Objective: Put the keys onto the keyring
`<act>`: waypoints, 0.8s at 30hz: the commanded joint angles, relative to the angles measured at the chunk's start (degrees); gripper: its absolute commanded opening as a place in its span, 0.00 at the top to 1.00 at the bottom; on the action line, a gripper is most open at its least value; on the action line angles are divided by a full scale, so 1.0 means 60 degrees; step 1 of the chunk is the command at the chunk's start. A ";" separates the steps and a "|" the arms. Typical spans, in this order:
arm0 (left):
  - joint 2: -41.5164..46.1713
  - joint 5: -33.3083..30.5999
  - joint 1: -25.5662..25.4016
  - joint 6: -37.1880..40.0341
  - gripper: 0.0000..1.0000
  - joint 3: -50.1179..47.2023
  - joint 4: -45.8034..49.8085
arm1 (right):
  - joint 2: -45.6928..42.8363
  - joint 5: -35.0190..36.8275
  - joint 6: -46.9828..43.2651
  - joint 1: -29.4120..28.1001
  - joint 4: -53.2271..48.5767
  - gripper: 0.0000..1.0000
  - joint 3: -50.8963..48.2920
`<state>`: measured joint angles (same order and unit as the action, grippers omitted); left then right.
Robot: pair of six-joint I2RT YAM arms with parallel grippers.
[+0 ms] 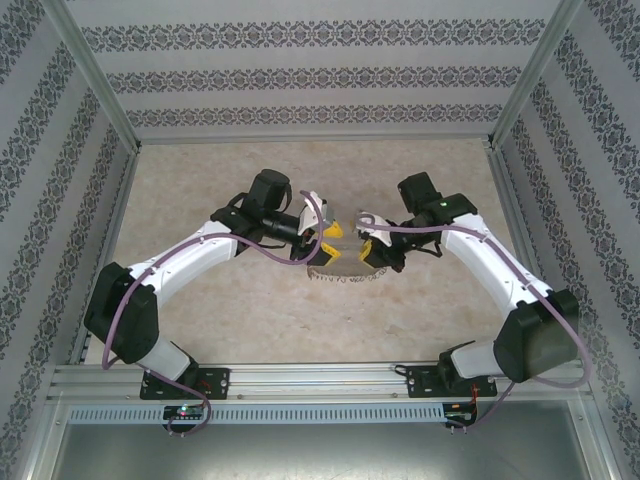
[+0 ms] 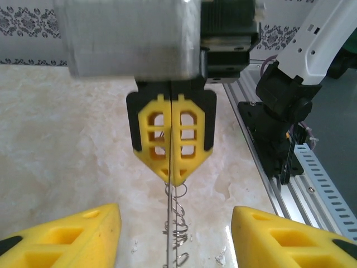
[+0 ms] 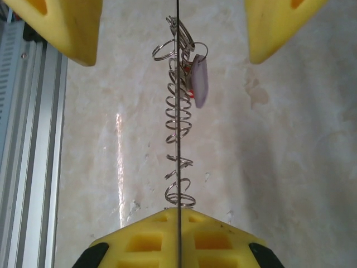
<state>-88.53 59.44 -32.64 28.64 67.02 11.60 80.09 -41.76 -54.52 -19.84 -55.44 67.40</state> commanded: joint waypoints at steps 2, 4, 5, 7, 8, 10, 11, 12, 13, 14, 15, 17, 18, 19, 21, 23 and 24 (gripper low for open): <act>-0.0184 -0.0165 -0.0082 0.0718 0.51 0.0038 0.0793 | 0.0137 0.0360 -0.0381 -0.0192 -0.0582 1.00 0.0413; -0.0198 -0.0165 -0.0083 0.0734 0.51 -0.0023 0.0794 | 0.0050 0.0147 -0.0359 -0.0139 -0.0457 1.00 0.0373; -0.0211 -0.0152 -0.0082 0.0721 0.51 -0.0060 0.0789 | -0.0014 0.0015 -0.0367 -0.0087 -0.0408 1.00 0.0344; -0.0242 -0.0108 -0.0082 0.0692 0.50 -0.0132 0.0729 | -0.0153 -0.0108 -0.0472 -0.0024 -0.0293 1.00 0.0229; -0.0258 -0.0079 -0.0097 0.0690 0.51 -0.0161 0.0694 | -0.0201 -0.0136 -0.0476 -0.0008 -0.0233 1.00 0.0194; -0.0283 -0.0131 -0.0137 0.0677 0.51 -0.0178 0.0656 | -0.0275 -0.0250 -0.0508 0.0017 -0.0223 1.00 0.0179; -0.0289 -0.0162 -0.0168 0.0704 0.53 -0.0178 0.0651 | -0.0303 -0.0304 -0.0550 0.0017 -0.0217 1.00 0.0179; -0.0302 -0.0193 -0.0197 0.0730 0.55 -0.0173 0.0660 | -0.0323 -0.0368 -0.0507 0.0012 -0.0174 1.00 0.0171; -0.0316 -0.0209 -0.0220 0.0755 0.57 -0.0160 0.0693 | -0.0344 -0.0402 -0.0487 0.0024 -0.0131 1.00 0.0164; -0.0336 -0.0235 -0.0241 0.0802 0.59 -0.0122 0.0729 | -0.0359 -0.0421 -0.0485 0.0023 -0.0114 1.00 0.0177; -0.0373 -0.0291 -0.0283 0.0910 0.61 -0.0071 0.0845 | -0.0370 -0.0423 -0.0439 0.0013 -0.0099 1.00 0.0178; -0.0429 -0.0377 -0.0352 0.1025 0.65 0.0024 0.1021 | -0.0365 -0.0418 -0.0409 0.0036 -0.0105 1.00 0.0206; -0.0446 -0.0432 -0.0382 0.1031 0.68 0.0062 0.1056 | -0.0382 -0.0401 -0.0379 0.0039 -0.0113 1.00 0.0215; -0.0455 -0.0467 -0.0403 0.1027 0.72 0.0087 0.1070 | -0.0371 -0.0408 -0.0350 0.0035 -0.0116 1.00 0.0221; -0.0467 -0.0416 -0.0420 0.0931 0.88 0.0125 0.1022 | -0.0399 -0.0371 -0.0263 0.0028 -0.0063 1.00 0.0200; -0.0382 -0.0385 -0.0419 0.0751 1.00 0.0094 0.0782 | -0.0425 -0.0352 -0.0228 0.0050 -0.0019 1.00 0.0164; -0.0321 -0.0417 -0.0421 0.0659 1.00 0.0057 0.0644 | -0.0467 -0.0364 -0.0223 0.0064 -0.0003 1.00 0.0153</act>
<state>-90.91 56.47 -34.50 32.47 66.74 16.21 79.20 -41.17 -55.83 -20.21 -56.60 67.79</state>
